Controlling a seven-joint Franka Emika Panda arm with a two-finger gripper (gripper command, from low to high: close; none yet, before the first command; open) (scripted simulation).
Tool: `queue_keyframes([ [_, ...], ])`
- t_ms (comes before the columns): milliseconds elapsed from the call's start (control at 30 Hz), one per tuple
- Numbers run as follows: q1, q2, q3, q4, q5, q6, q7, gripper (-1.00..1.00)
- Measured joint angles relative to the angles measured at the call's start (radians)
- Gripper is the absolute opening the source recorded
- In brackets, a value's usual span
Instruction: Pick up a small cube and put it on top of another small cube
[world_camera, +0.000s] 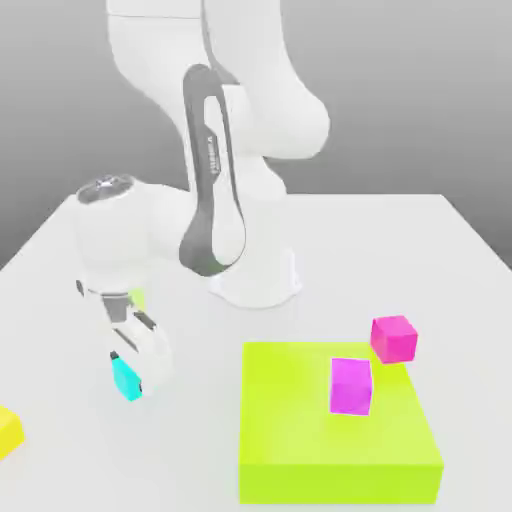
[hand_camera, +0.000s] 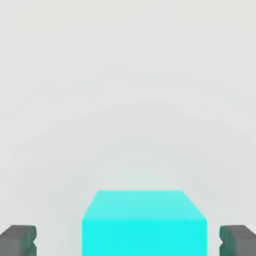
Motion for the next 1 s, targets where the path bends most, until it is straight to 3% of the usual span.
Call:
queue_keyframes([
  [433, 0.02, -0.077, -0.016, 0.002, -0.017, -0.064, 0.027, -1.0],
  [1000, 0.026, -0.289, -0.067, -0.054, -0.144, -0.235, 0.107, -1.0],
])
